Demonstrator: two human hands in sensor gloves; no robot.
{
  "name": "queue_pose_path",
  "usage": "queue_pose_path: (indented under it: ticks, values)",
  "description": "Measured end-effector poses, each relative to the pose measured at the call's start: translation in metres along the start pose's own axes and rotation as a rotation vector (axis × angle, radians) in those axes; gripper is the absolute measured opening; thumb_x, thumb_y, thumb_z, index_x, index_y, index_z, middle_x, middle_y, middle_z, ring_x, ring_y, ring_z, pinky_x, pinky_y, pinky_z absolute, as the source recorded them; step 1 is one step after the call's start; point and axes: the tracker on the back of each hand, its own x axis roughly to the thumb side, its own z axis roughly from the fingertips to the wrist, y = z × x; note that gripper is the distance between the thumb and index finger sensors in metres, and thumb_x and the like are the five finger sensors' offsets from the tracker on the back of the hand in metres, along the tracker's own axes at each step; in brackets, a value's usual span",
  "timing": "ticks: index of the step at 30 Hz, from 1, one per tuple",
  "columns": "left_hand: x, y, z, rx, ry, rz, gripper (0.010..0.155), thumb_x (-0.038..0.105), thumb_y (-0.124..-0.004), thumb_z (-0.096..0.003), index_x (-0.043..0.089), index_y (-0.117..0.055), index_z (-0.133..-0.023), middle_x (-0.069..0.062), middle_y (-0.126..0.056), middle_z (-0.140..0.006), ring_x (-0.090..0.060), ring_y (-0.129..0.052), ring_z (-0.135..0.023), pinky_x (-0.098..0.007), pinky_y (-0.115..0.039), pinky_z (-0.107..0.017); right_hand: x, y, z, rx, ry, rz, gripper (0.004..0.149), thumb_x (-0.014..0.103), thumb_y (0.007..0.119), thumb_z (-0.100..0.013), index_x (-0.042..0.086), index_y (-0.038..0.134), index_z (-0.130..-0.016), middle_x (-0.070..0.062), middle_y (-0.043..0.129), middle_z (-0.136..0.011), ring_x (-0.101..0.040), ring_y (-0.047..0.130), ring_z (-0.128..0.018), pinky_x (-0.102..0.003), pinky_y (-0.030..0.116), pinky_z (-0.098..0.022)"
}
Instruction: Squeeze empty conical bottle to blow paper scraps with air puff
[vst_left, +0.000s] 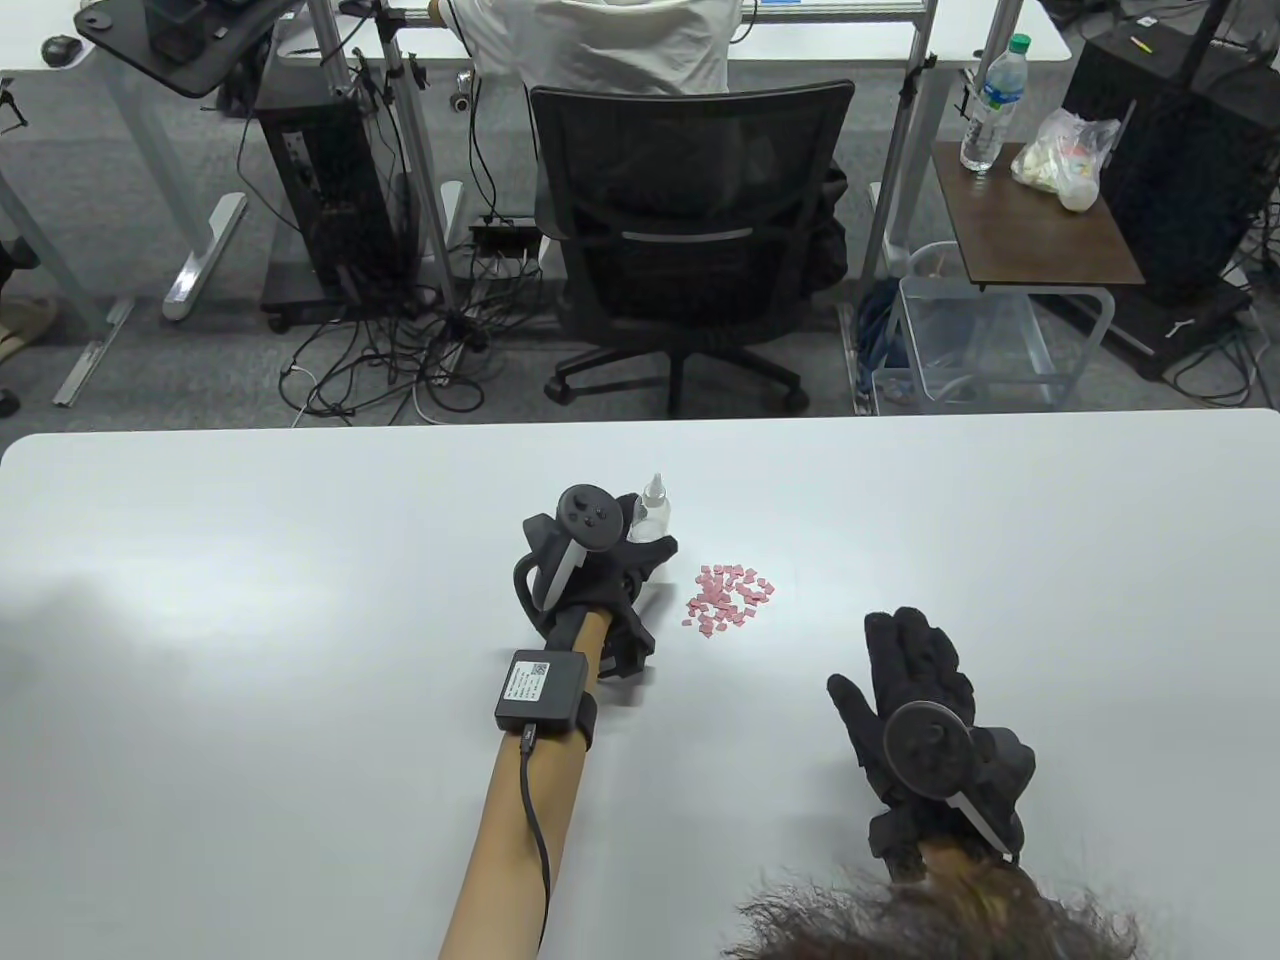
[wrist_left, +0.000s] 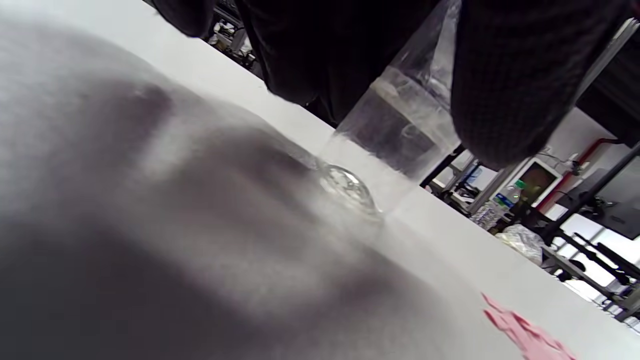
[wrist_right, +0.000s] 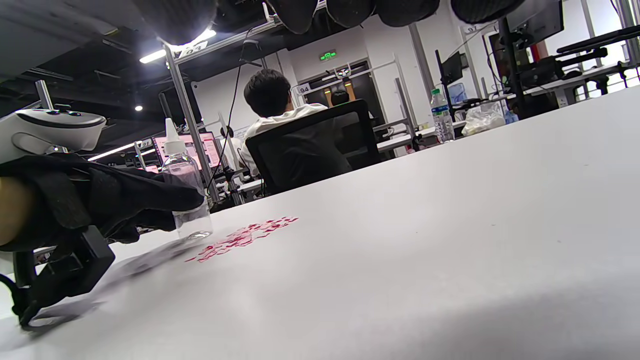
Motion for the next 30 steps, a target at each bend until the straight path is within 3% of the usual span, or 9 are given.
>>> queue_pose_path:
  ticks: [2, 9, 13, 18, 24, 30]
  values:
    - [-0.001, 0.006, 0.006, 0.065, -0.022, -0.017, 0.075, 0.056, -0.099, -0.0447, 0.030, -0.067, -0.108, -0.004, -0.076, -0.115, -0.030, -0.072, -0.113, -0.062, -0.044, -0.082, 0.000, 0.000, 0.000, 0.006, 0.001, -0.001, 0.072, 0.051, 0.066, -0.061, 0.013, 0.048, -0.119, -0.022, 0.045, -0.123, -0.053, 0.049, -0.108, -0.071, 0.053, -0.069]
    - [-0.007, 0.040, 0.041, 0.114, -0.082, -0.047, 0.073, 0.057, -0.101, -0.0435, 0.031, -0.068, -0.103, -0.007, -0.085, -0.105, -0.034, -0.088, -0.100, -0.058, -0.058, -0.078, 0.002, 0.001, 0.001, 0.014, -0.012, -0.008, 0.071, 0.051, 0.066, -0.061, 0.014, 0.049, -0.119, -0.020, 0.047, -0.123, -0.052, 0.050, -0.108, -0.070, 0.054, -0.069]
    - [-0.011, 0.066, 0.080, 0.148, -0.123, -0.087, 0.075, 0.056, -0.099, -0.0450, 0.027, -0.066, -0.106, -0.008, -0.087, -0.102, -0.035, -0.091, -0.096, -0.057, -0.059, -0.078, 0.004, 0.003, 0.002, 0.011, -0.014, -0.042, 0.073, 0.050, 0.066, -0.061, 0.011, 0.046, -0.119, -0.021, 0.049, -0.122, -0.053, 0.052, -0.107, -0.070, 0.055, -0.069]
    - [-0.023, 0.081, 0.132, 0.178, -0.140, -0.051, 0.077, 0.054, -0.096, -0.0481, 0.021, -0.063, -0.110, -0.011, -0.084, -0.104, -0.038, -0.088, -0.097, -0.059, -0.056, -0.079, 0.008, 0.004, 0.004, 0.025, -0.015, -0.146, 0.075, 0.050, 0.067, -0.060, 0.008, 0.046, -0.119, -0.023, 0.051, -0.121, -0.053, 0.055, -0.106, -0.069, 0.057, -0.069]
    - [-0.023, 0.085, 0.182, 0.162, -0.199, -0.275, 0.077, 0.055, -0.095, -0.0483, 0.022, -0.064, -0.110, -0.009, -0.084, -0.104, -0.036, -0.087, -0.098, -0.059, -0.055, -0.079, 0.018, 0.007, 0.007, 0.034, -0.050, -0.180, 0.072, 0.048, 0.068, -0.060, 0.010, 0.048, -0.118, -0.022, 0.058, -0.119, -0.053, 0.065, -0.102, -0.068, 0.064, -0.066]
    - [-0.001, 0.064, 0.222, 0.105, -0.322, -0.464, 0.076, 0.056, -0.095, -0.0477, 0.025, -0.066, -0.110, -0.006, -0.085, -0.104, -0.033, -0.088, -0.099, -0.059, -0.054, -0.080, 0.033, 0.006, 0.011, 0.054, -0.135, -0.262, 0.070, 0.045, 0.070, -0.060, 0.006, 0.055, -0.115, -0.025, 0.067, -0.113, -0.049, 0.076, -0.094, -0.065, 0.070, -0.064]
